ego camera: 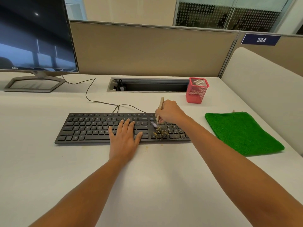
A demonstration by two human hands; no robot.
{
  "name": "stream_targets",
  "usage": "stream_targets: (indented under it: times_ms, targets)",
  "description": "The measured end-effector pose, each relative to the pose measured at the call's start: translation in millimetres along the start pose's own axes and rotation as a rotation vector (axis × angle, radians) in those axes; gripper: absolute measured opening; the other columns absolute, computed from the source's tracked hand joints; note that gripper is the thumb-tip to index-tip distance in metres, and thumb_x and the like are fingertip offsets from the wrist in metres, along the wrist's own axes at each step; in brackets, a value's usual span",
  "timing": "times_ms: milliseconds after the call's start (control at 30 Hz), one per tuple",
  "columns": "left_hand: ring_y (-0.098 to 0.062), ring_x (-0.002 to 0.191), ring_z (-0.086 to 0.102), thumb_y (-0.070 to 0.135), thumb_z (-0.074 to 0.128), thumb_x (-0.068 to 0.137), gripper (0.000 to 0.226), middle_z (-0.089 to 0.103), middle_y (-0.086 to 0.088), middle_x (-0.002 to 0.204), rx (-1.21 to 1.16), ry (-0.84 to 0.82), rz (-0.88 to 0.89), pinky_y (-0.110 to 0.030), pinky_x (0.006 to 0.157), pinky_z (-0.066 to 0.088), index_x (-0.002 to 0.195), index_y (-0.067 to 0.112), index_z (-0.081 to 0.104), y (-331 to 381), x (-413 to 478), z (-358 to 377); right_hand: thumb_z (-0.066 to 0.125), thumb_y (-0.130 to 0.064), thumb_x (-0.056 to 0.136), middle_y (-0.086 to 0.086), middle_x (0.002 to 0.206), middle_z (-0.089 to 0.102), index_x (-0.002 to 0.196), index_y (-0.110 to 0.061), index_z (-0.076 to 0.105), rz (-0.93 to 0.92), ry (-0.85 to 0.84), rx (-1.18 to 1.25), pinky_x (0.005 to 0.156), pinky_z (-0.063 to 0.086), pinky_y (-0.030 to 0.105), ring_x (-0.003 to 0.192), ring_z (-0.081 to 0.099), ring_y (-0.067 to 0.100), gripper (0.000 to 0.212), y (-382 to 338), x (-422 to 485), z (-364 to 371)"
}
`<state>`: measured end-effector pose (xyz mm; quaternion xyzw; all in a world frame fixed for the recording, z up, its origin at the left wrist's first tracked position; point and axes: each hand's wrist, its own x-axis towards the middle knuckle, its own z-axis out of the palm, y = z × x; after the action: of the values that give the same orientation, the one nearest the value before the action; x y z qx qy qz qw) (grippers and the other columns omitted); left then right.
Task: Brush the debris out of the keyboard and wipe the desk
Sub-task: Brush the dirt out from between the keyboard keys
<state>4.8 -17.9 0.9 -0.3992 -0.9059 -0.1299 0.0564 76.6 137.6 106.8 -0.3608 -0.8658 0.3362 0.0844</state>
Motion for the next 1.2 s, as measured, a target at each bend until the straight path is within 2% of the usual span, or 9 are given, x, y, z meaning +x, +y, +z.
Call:
stream_targets:
  times_ms: [200,300,467,567,667,800,933,1067,1200]
  targets:
    - [-0.017,0.146,0.011,0.063,-0.012,0.077,0.091,0.022,0.002,0.157,0.002,-0.002,0.002,-0.053,0.115,0.001,0.148,0.021,0.026,0,1,0,0.054,-0.022,0.094,0.017,0.104,0.067,0.110,0.002,0.064,-0.082,0.023,0.095,0.085,0.055,0.039,0.091,0.067,0.027,0.031,-8,-4,1]
    - [-0.018,0.146,0.012,0.063,-0.012,0.077,0.091,0.022,0.002,0.156,0.003,0.002,0.005,-0.053,0.115,0.002,0.148,0.020,0.026,0,0,0,0.050,-0.022,0.096,0.013,0.098,0.064,0.109,0.004,0.061,-0.088,0.019,-0.074,0.065,0.048,0.025,0.084,0.062,0.023,0.031,-4,-6,1]
    - [-0.018,0.146,0.013,0.063,-0.011,0.078,0.091,0.023,0.002,0.156,0.001,0.009,0.006,-0.053,0.115,0.003,0.148,0.020,0.027,0,1,0,0.047,-0.019,0.096,0.013,0.089,0.060,0.106,0.004,0.062,-0.088,0.143,-0.138,0.050,0.034,0.016,0.075,0.054,0.020,0.029,0,1,-10]
    - [-0.017,0.146,0.011,0.062,-0.013,0.077,0.091,0.020,0.003,0.157,0.011,0.000,0.008,-0.052,0.115,0.001,0.148,0.021,0.025,0,0,0,0.048,-0.023,0.096,0.017,0.098,0.066,0.106,0.003,0.065,-0.085,0.173,0.001,0.054,0.038,0.019,0.074,0.057,0.019,0.032,1,3,-6]
    - [-0.017,0.146,0.010,0.063,-0.013,0.078,0.090,0.019,0.003,0.157,0.008,-0.007,0.005,-0.052,0.115,0.001,0.149,0.021,0.023,0,0,-1,0.050,-0.022,0.095,0.018,0.102,0.066,0.108,0.003,0.063,-0.032,0.101,-0.001,0.059,0.045,0.021,0.079,0.063,0.023,0.031,5,2,0]
    - [-0.016,0.146,0.008,0.060,0.006,0.093,0.070,0.018,0.003,0.157,0.015,-0.023,-0.001,-0.052,0.115,0.000,0.149,0.022,0.022,0,0,0,0.053,-0.019,0.093,0.017,0.102,0.066,0.109,0.003,0.061,-0.014,-0.032,-0.036,0.084,0.056,0.036,0.090,0.068,0.029,0.028,2,-1,-3]
    - [-0.017,0.146,0.011,0.063,-0.012,0.078,0.090,0.022,0.003,0.156,0.010,-0.003,0.001,-0.052,0.115,0.001,0.148,0.021,0.026,0,0,0,0.053,-0.019,0.093,0.015,0.098,0.066,0.106,0.004,0.063,-0.039,0.066,0.055,0.082,0.056,0.034,0.086,0.068,0.027,0.028,-3,1,-8]
    - [-0.017,0.146,0.011,0.062,-0.014,0.076,0.092,0.021,0.003,0.157,0.007,-0.005,0.000,-0.052,0.115,0.001,0.148,0.021,0.025,0,0,-1,0.050,-0.025,0.096,0.013,0.094,0.063,0.107,0.002,0.064,-0.058,0.114,0.014,0.060,0.044,0.021,0.078,0.059,0.020,0.032,1,-4,-3]
    - [-0.017,0.146,0.011,0.063,-0.014,0.076,0.092,0.021,0.003,0.157,0.005,-0.008,-0.001,-0.052,0.115,0.001,0.148,0.021,0.025,1,1,-1,0.053,-0.019,0.094,0.017,0.102,0.067,0.108,0.003,0.062,-0.030,-0.011,-0.027,0.082,0.056,0.034,0.088,0.069,0.027,0.028,6,-4,-5]
